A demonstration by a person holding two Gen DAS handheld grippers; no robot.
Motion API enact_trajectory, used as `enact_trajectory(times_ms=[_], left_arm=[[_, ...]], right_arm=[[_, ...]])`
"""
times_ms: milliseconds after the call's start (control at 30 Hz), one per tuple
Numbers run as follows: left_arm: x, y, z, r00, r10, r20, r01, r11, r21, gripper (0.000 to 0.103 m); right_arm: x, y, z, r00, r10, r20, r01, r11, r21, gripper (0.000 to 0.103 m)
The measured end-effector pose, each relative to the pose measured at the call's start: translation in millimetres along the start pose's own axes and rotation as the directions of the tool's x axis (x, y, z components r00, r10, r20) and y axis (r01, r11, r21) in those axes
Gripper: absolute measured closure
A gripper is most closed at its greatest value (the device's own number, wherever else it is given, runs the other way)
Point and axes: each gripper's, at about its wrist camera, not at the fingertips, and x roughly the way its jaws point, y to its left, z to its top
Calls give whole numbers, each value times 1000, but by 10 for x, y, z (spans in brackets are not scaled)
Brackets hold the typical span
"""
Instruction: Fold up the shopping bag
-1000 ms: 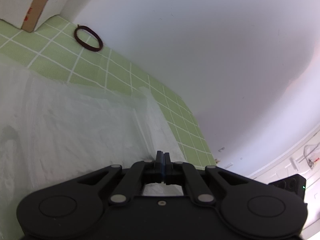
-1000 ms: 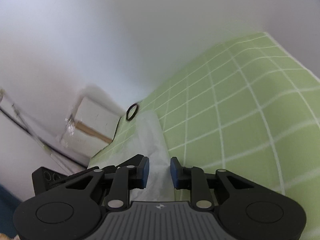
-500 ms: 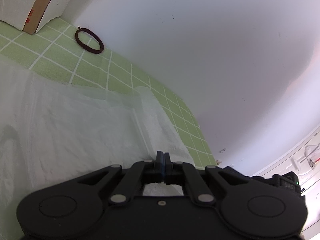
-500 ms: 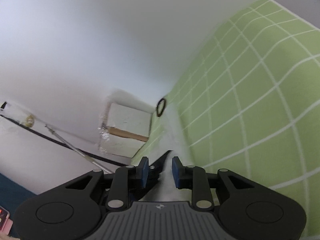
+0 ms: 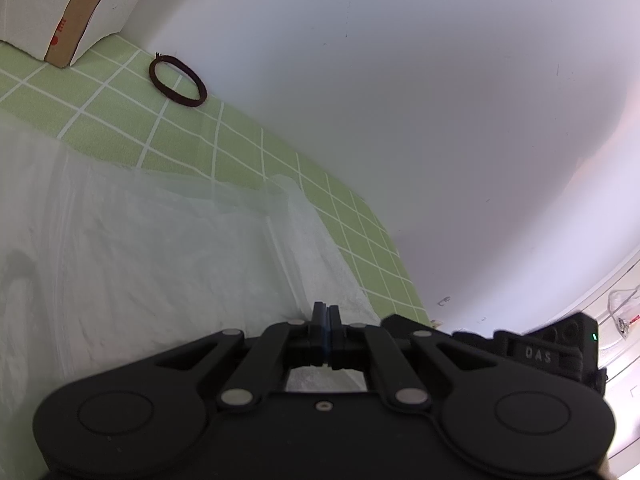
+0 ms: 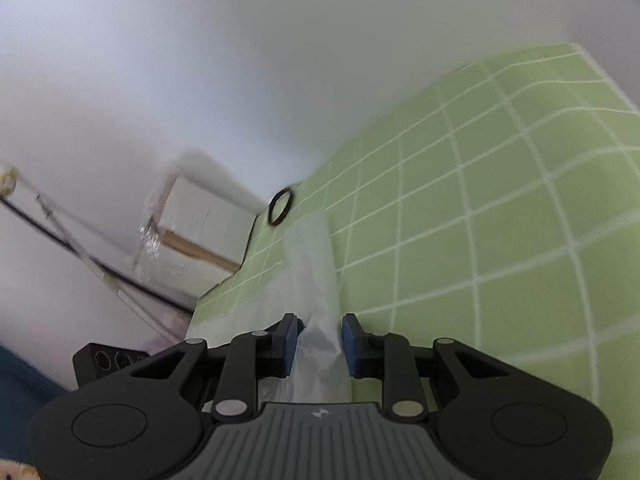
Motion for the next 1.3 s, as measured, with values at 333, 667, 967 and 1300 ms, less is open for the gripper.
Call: enact_trajectory(times_ms=[333,667,967,1300], left_arm=[[-49,-45,-46,1000,-14,-18,14,1000,19,101],[-5,-47,-49,999,-37,-39,38,999,20,101],[24,-11,-32,999,-41,-28,41,999,-4,101],[-132,39,-60,998,-56,-37,55,998,-10,101]], right_arm=[[74,-80,-87,989,147,-18,-145,986,80,65],[85,-115,-274,973,229,38,-232,957,171,65],[164,311,-454,1000,-9,-1,9,997,-80,69],[203,804,-863,951,-274,143,308,887,-344,83]])
